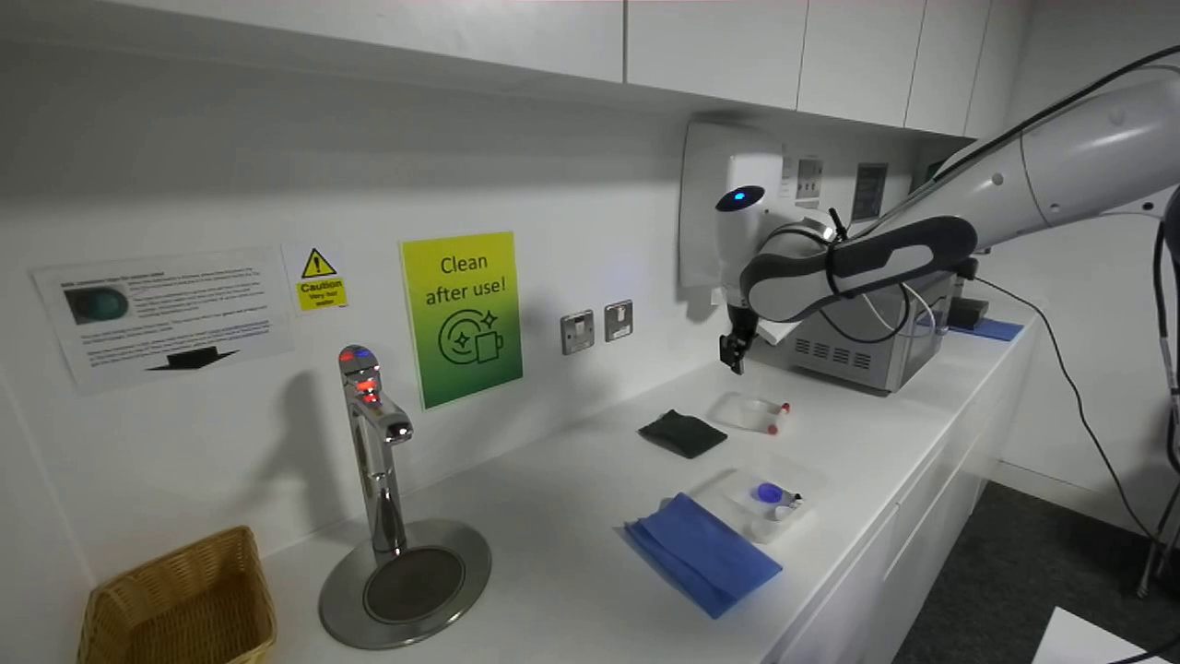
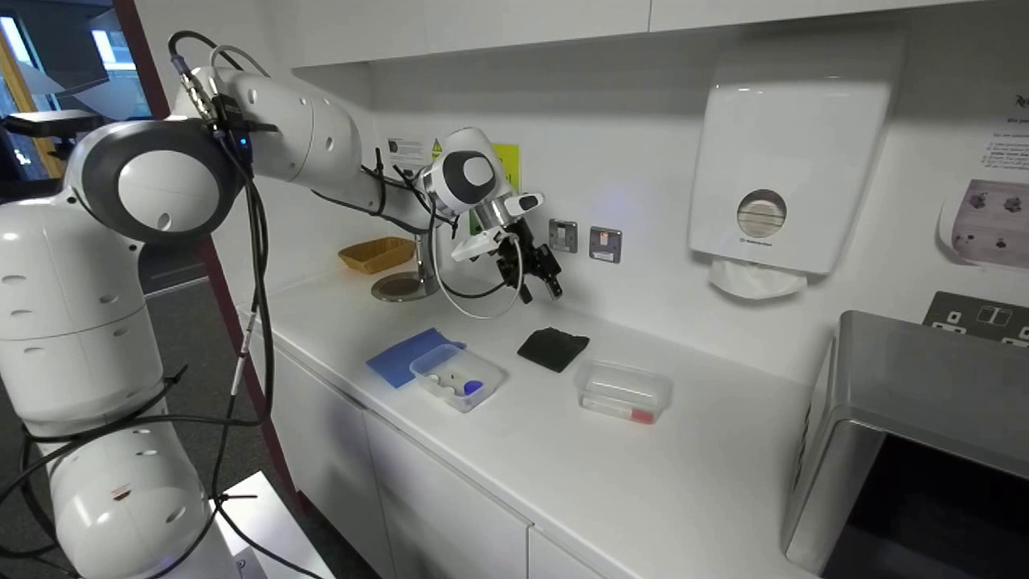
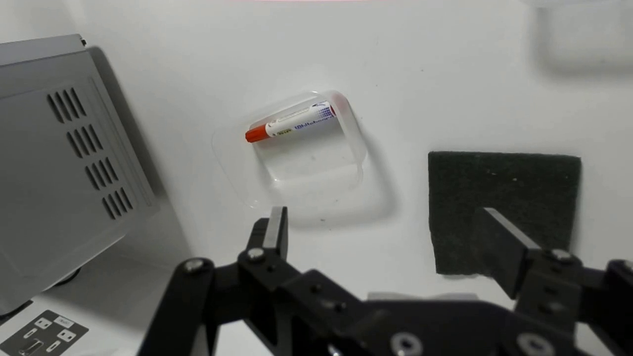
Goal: Put the black fabric in the clear container on the left.
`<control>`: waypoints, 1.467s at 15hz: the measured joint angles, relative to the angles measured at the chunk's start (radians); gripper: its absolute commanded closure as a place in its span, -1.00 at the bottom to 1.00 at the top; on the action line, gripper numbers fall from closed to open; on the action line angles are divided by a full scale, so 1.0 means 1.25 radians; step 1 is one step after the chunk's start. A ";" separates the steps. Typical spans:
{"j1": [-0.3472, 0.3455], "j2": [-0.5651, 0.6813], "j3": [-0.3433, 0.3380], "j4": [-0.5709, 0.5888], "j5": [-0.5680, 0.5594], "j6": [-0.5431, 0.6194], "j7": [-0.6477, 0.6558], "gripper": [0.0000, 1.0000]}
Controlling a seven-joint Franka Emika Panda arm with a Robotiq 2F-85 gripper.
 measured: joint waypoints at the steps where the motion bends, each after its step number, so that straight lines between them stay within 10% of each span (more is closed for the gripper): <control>1: 0.000 0.000 0.000 0.000 0.000 0.000 0.000 -1.00; 22: 0.027 0.113 0.000 0.048 -0.001 0.000 0.003 -1.00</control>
